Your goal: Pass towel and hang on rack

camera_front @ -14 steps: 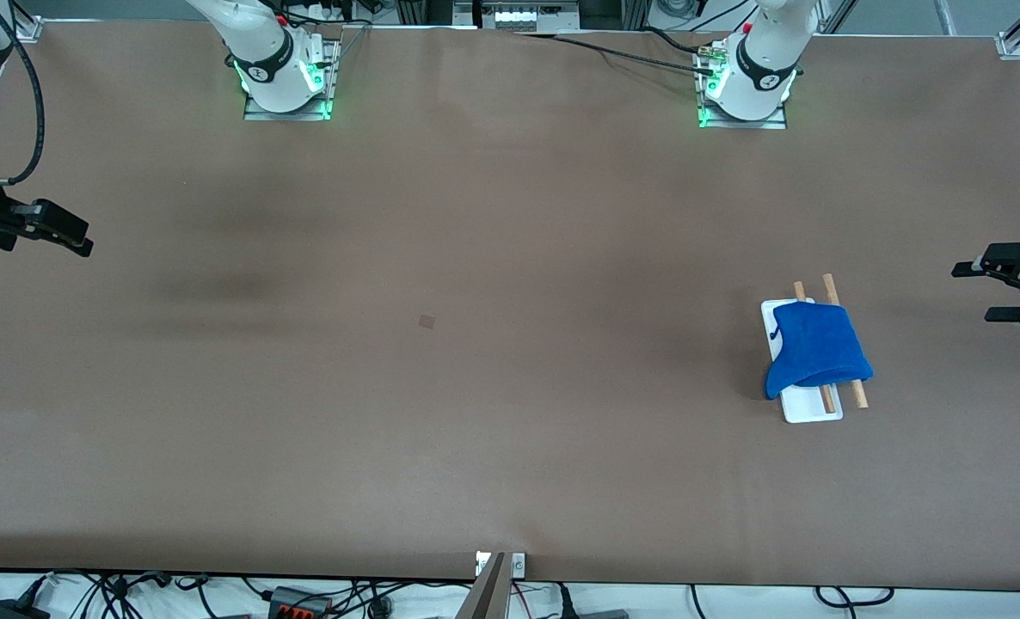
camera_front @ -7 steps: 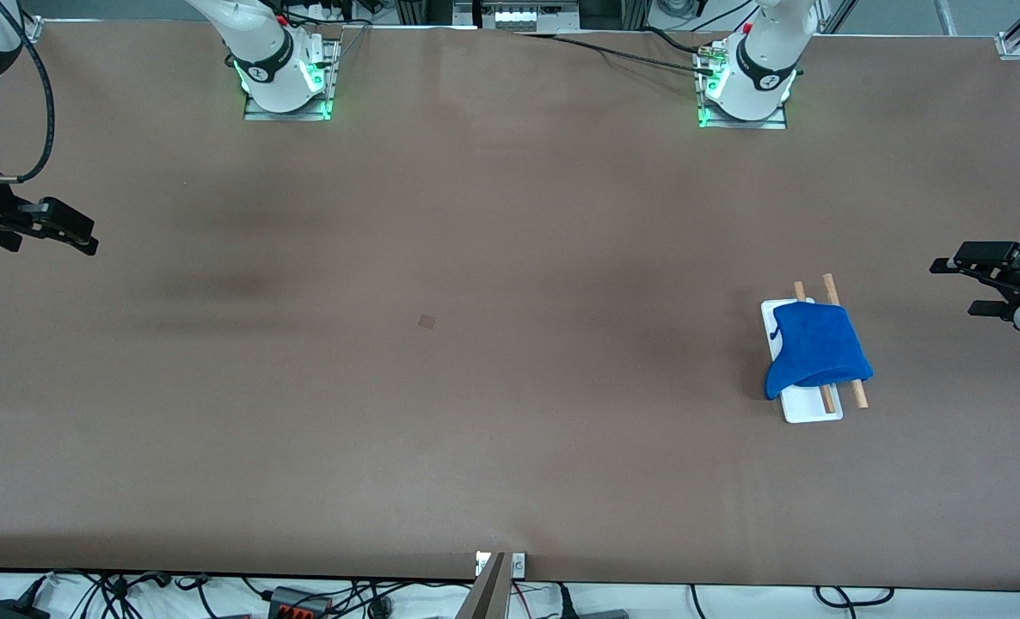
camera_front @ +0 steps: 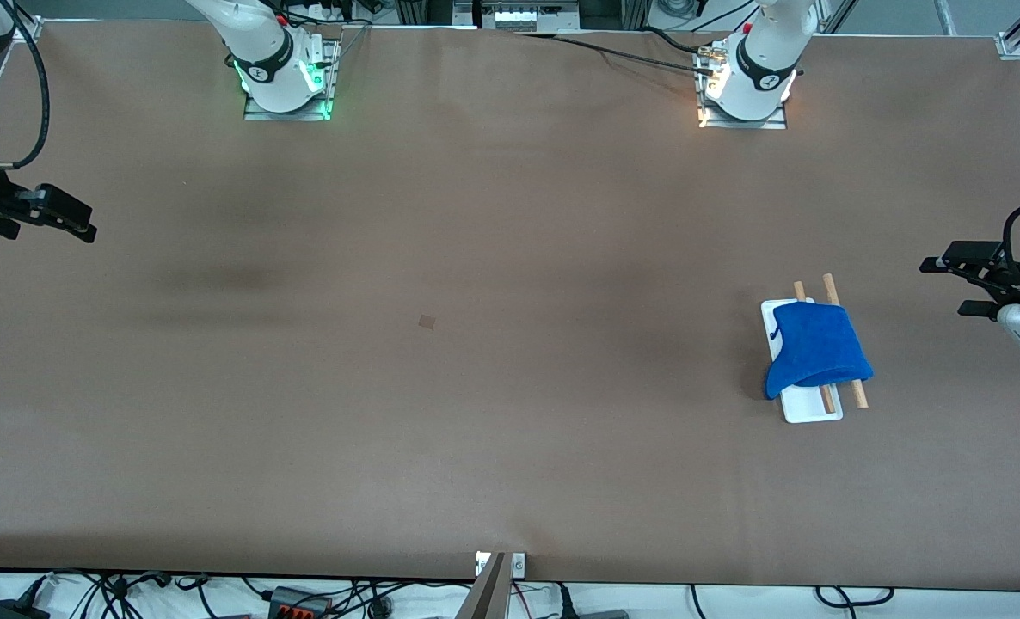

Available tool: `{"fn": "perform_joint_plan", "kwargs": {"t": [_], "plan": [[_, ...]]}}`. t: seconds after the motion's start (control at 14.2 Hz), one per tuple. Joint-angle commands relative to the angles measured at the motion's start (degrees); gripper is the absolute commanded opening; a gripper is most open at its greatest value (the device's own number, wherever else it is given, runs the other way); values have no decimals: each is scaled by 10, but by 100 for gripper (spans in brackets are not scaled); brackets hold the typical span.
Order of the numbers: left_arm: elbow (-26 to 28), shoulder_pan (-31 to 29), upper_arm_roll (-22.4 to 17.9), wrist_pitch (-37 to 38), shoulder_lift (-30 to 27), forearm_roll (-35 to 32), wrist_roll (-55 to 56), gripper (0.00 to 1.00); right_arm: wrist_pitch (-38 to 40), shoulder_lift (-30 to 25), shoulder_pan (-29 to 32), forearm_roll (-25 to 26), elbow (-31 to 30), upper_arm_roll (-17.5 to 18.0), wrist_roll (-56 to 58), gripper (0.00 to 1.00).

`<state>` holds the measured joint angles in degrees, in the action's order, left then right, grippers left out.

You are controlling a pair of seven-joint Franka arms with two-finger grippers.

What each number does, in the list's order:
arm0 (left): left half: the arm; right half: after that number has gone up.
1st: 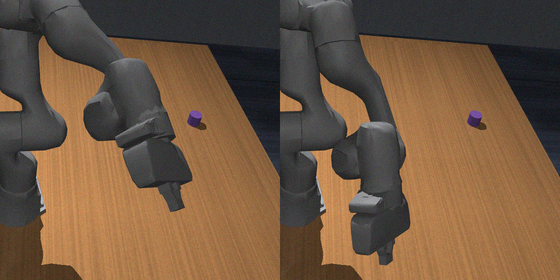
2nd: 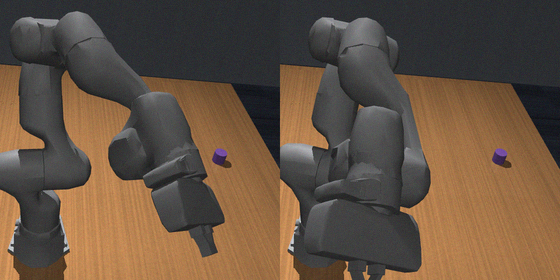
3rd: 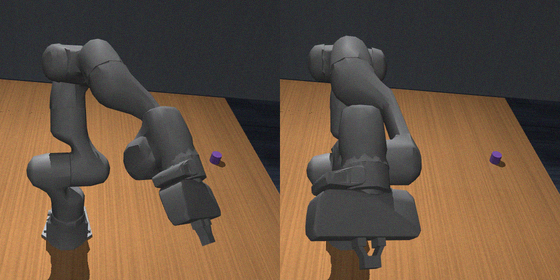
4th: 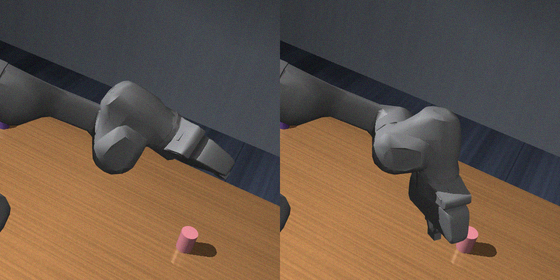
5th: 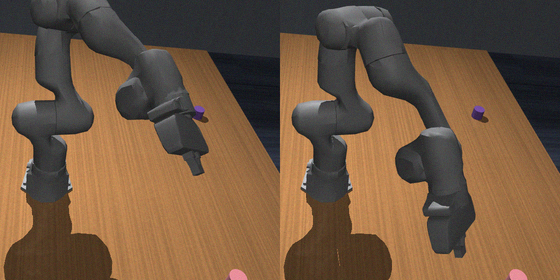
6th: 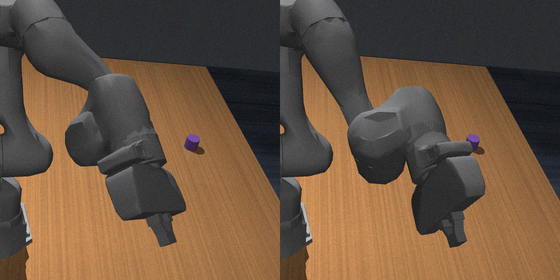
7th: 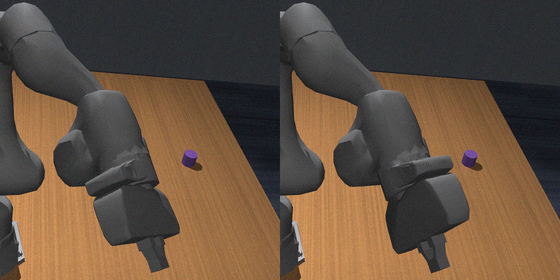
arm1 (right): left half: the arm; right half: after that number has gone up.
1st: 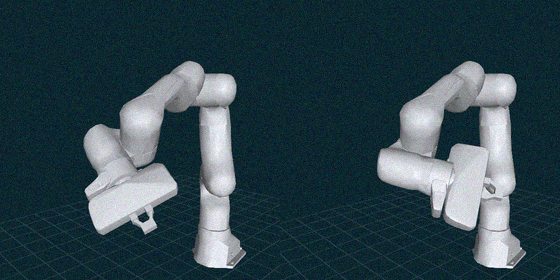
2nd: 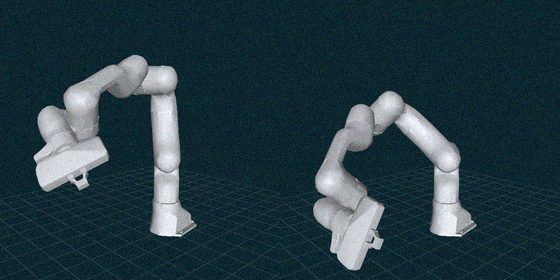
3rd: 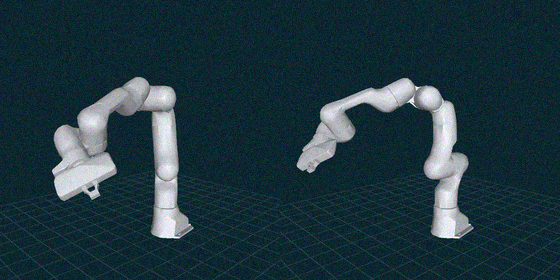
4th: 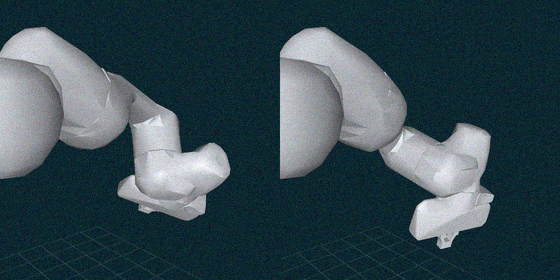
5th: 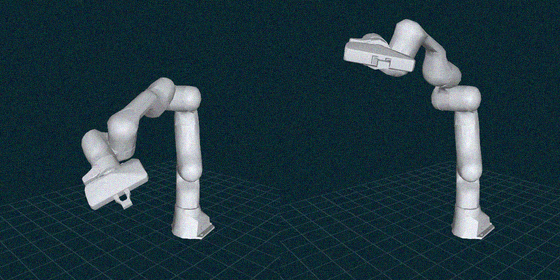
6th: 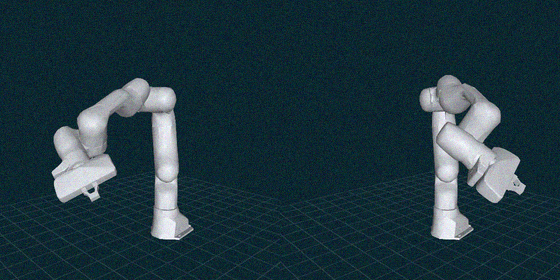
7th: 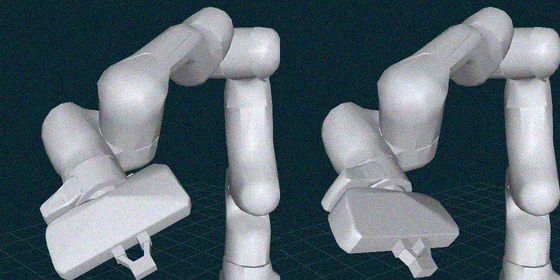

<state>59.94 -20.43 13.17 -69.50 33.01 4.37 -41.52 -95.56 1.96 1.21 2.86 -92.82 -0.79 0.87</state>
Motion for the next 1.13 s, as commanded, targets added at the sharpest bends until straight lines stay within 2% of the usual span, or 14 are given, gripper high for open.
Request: {"fn": "perform_joint_plan", "kwargs": {"t": [0.0, 0.07, 0.14, 0.42, 0.92, 1.06], "plan": [[-7, 128, -146, 10, -27, -15, 30, 100, -1, -15, -3, -12, -10, -7, 4, 100], [-7, 166, -201, 11, -29, -10, 76, 100, -1, -15, -2, -12, -7, -7, 4, 100], [-4, 182, -225, 11, -30, -6, 117, 100, -1, -14, -2, -12, -4, -8, 4, 100], [-11, 194, -216, 10, -34, 22, 279, 100, 3, -13, -2, -12, -4, -7, 4, 100], [-10, 203, -219, 23, -45, 23, 282, 100, 0, -11, 2, -13, -4, -6, 4, 100], [21, 216, -225, 3, -84, 10, 280, 100, 5, -13, 0, -13, -5, -6, 4, 100]]}}
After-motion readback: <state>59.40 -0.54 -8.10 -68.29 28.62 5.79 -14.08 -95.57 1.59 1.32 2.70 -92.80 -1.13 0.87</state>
